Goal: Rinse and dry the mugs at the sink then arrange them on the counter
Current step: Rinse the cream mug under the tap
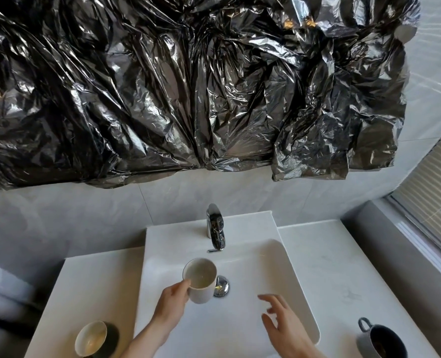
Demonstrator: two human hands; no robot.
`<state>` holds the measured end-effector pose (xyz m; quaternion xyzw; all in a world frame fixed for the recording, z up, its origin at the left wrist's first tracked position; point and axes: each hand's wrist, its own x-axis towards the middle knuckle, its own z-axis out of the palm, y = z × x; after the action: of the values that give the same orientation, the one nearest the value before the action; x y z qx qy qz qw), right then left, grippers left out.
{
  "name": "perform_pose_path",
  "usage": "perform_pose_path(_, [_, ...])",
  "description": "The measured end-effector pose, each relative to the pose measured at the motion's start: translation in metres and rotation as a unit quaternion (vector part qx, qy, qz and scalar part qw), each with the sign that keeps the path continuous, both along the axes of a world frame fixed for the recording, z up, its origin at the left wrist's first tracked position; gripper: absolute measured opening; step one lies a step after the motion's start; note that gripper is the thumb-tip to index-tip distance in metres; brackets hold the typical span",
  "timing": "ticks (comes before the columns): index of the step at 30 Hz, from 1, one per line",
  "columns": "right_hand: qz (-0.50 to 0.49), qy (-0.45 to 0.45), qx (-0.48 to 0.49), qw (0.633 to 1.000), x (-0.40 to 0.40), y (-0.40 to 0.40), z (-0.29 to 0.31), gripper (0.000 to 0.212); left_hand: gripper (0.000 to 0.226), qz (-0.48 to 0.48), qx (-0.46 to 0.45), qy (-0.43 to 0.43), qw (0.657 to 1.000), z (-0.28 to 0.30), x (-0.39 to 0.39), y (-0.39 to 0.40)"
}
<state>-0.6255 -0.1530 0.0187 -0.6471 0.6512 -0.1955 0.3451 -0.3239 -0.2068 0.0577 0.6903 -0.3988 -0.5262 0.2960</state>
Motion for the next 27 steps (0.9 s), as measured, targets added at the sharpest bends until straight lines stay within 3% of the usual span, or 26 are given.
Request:
perform_pose_path(6, [-0.009, 0.111, 0.057, 0.992, -0.028, 0.024, -0.029, 0.026, 0.044, -0.022, -0.015, -0.012, 1.000, 0.002, 0.006, 0.014])
perform_pose_path(11, [0.004, 0.176, 0.085, 0.981, -0.031, 0.033, -0.044, 0.033, 0.044, -0.052, -0.099, -0.077, 0.991, 0.022, -0.004, 0.018])
perform_pose_path(23, [0.053, 0.173, 0.145, 0.973, -0.021, 0.021, -0.030, 0.014, 0.052, -0.120, -0.169, -0.156, 0.966, 0.042, -0.022, 0.019])
perform_pose_path(27, [0.084, 0.189, 0.138, 0.969, -0.019, 0.023, -0.031, 0.034, 0.050, -0.134, -0.186, -0.170, 0.958, 0.045, -0.026, 0.022])
